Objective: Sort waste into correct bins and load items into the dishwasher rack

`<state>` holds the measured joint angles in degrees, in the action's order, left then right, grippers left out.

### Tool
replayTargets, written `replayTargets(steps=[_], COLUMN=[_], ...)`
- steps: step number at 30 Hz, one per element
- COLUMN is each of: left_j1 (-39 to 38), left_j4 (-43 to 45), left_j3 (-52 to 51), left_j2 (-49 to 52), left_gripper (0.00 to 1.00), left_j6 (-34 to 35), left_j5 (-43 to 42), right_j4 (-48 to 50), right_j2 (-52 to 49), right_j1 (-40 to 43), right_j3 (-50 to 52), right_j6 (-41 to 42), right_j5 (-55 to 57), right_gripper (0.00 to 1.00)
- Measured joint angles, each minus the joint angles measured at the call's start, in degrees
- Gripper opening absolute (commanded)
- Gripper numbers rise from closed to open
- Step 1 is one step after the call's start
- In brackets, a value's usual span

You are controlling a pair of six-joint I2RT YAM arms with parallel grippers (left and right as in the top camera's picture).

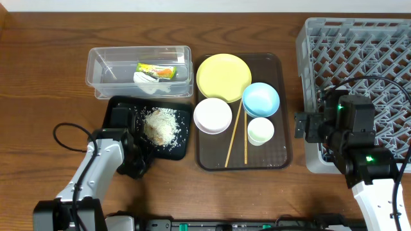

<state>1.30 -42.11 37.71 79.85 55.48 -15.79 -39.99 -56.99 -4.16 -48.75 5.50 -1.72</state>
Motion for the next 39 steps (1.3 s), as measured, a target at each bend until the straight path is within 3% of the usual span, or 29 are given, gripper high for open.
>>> replayTargets(steps=[18,27,34,39], left_j1=[0.0,0.0,0.04,0.04], left_j4=[12.04,14.05,8.72,0.98], left_j3=[-0.11,-0.11,0.72,5.42], left_j2=[0.0,0.0,-0.35,-3.65], left_gripper=[0.07,0.06,0.06,0.17], left_j6=[0.0,-0.09,-4.92,-11.72], left_j5=[-4.72,-4.57,-4.15,-3.54], right_j4=[-0.04,-0.04,-0.04,-0.04], right_j2=[0.0,0.0,0.0,0.0], right_j1=[0.0,0.0,0.02,0.02], right_j3=[0.0,0.0,0.0,0.0], right_j6=[0.0,0.0,0.02,0.02], right_j5=[0.0,0.0,0.0,0.0], right_gripper=[0.99,0.99,0.99,0.99])
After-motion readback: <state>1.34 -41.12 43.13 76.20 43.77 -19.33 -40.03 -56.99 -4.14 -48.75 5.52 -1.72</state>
